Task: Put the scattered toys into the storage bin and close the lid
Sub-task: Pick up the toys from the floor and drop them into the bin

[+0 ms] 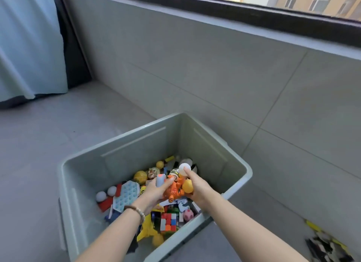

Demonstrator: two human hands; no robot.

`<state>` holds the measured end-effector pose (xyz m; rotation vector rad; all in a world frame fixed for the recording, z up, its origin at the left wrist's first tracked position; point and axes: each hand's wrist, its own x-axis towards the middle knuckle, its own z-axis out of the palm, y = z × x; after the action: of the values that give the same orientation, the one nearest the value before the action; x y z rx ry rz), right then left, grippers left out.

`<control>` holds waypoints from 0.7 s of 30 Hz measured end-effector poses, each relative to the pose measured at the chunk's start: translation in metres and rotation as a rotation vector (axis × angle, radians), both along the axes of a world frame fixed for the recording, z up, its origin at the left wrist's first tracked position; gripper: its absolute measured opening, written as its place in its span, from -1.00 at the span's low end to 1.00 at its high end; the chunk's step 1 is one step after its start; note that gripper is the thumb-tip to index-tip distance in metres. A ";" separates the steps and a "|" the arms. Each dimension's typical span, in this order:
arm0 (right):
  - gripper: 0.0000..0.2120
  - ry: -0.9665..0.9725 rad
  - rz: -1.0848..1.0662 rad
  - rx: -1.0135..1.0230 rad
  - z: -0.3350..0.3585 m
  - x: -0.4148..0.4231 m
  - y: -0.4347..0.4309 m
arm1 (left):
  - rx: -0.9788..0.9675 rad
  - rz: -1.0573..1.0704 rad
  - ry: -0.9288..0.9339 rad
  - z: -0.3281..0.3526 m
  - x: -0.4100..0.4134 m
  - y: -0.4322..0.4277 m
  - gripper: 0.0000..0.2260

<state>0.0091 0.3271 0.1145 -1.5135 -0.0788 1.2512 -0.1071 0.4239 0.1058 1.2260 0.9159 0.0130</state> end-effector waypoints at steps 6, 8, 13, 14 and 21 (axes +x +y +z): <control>-0.42 -0.447 0.064 -0.259 0.004 0.025 -0.010 | 0.228 0.036 0.208 -0.016 0.002 0.007 -0.36; -0.41 -0.531 0.101 -0.258 0.017 0.033 -0.018 | 0.374 -0.019 0.242 -0.009 0.000 0.010 -0.39; -0.40 -0.916 0.243 -0.294 0.070 0.058 -0.062 | 0.760 -0.197 0.254 0.038 0.025 -0.002 -0.41; -0.40 -0.976 0.248 -0.309 0.082 0.065 -0.077 | 0.824 -0.231 0.238 0.051 0.034 -0.010 -0.41; -0.41 -1.154 0.143 -0.509 0.138 0.114 -0.243 | 1.163 -0.517 -0.012 0.123 0.124 -0.122 -0.44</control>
<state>0.1229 0.0844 0.2525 -2.5469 -0.6641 0.3453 0.0165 0.3018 0.2289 2.5119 0.5145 0.1571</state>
